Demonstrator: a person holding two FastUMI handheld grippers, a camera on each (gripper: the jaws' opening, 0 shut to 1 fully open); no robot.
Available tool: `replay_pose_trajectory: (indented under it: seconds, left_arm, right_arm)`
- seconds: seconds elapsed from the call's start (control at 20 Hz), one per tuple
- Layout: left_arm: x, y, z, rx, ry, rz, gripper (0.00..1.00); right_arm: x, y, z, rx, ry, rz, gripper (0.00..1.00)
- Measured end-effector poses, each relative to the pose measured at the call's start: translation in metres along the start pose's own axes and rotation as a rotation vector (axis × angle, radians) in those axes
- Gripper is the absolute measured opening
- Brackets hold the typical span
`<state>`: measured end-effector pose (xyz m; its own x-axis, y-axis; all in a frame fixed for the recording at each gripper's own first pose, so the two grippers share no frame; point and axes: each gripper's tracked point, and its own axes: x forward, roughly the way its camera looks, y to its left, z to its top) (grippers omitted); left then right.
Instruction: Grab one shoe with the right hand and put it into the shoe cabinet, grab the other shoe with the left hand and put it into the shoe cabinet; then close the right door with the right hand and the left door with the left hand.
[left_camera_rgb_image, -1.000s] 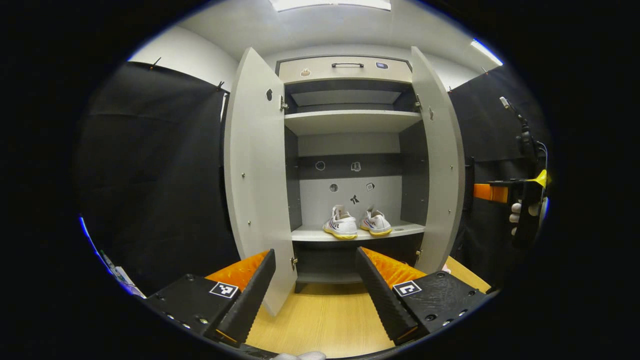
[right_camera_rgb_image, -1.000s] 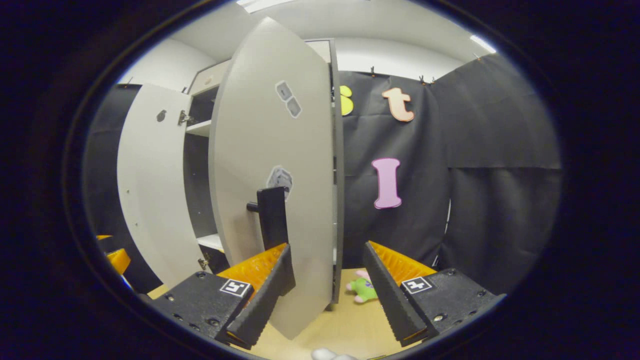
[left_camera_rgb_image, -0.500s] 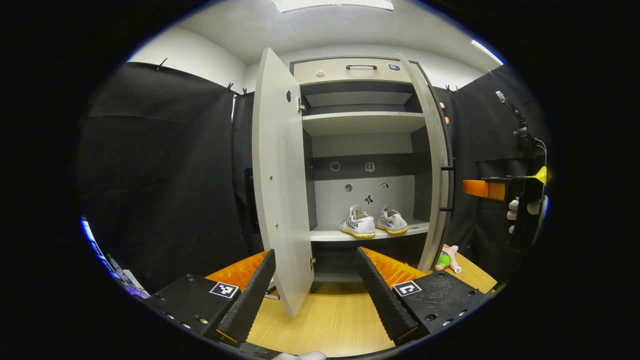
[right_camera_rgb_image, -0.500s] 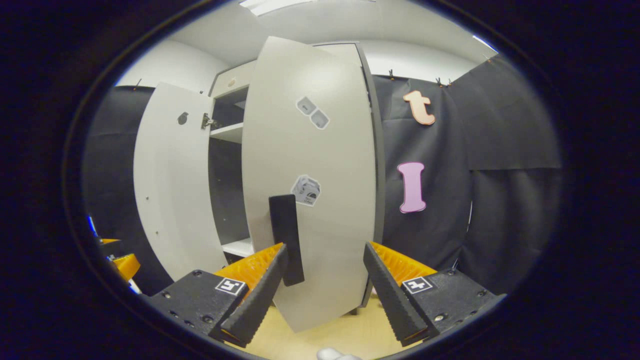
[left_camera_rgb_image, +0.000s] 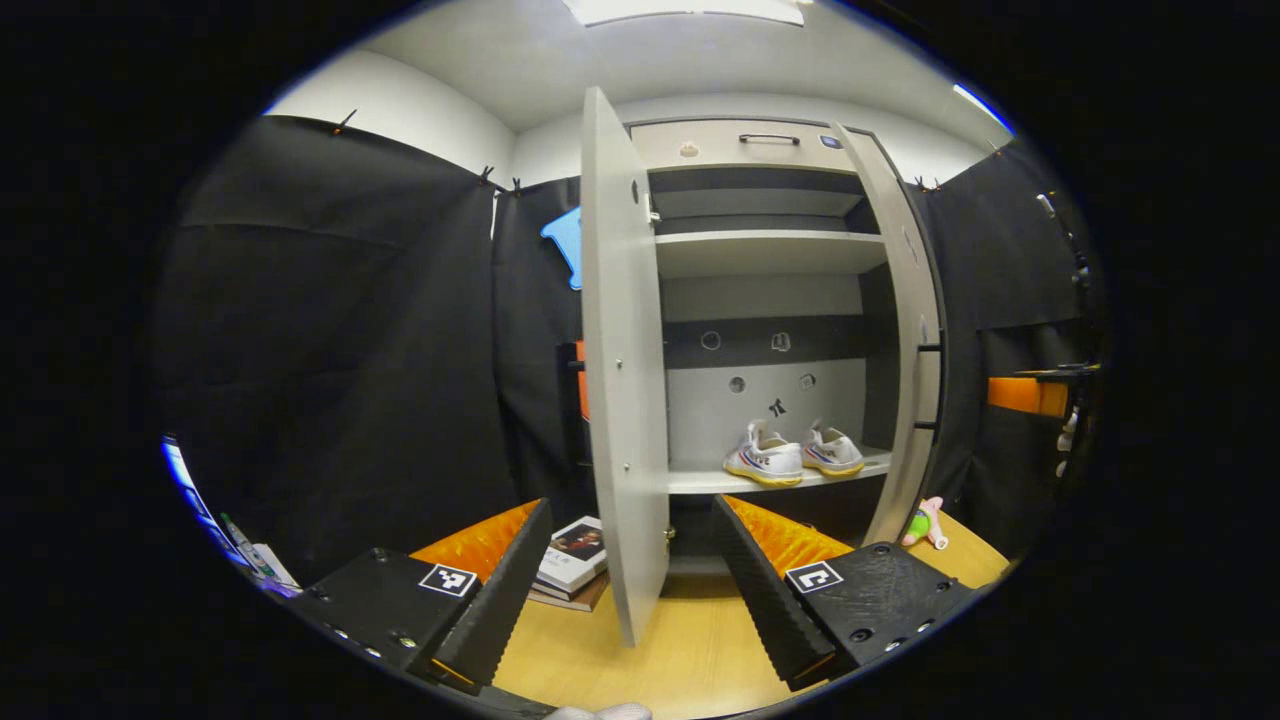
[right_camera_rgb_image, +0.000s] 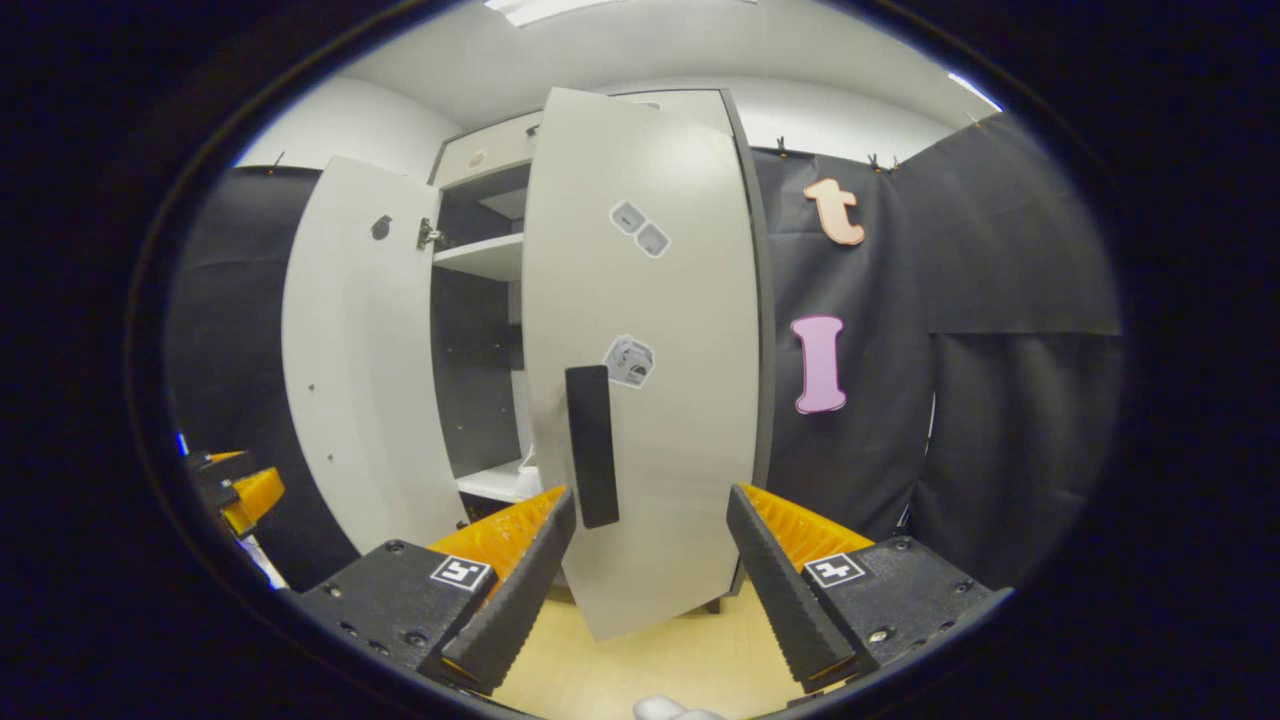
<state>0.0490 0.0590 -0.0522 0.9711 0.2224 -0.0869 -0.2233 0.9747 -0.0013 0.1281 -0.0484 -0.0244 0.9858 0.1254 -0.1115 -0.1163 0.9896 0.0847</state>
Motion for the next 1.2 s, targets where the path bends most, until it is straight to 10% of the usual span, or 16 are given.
replay_pose_trajectory:
  seconds: [0.5,1.2]
  left_arm:
    - [0.096,0.108,-0.013,0.007,0.017,0.11,0.96]
    - [0.125,0.079,-0.016,0.009,0.03,-0.022,0.9]
  right_arm:
    - [-0.054,0.034,-0.032,0.017,0.048,-0.058,0.94]
    - [-0.074,0.054,-0.047,0.017,0.074,-0.054,0.99]
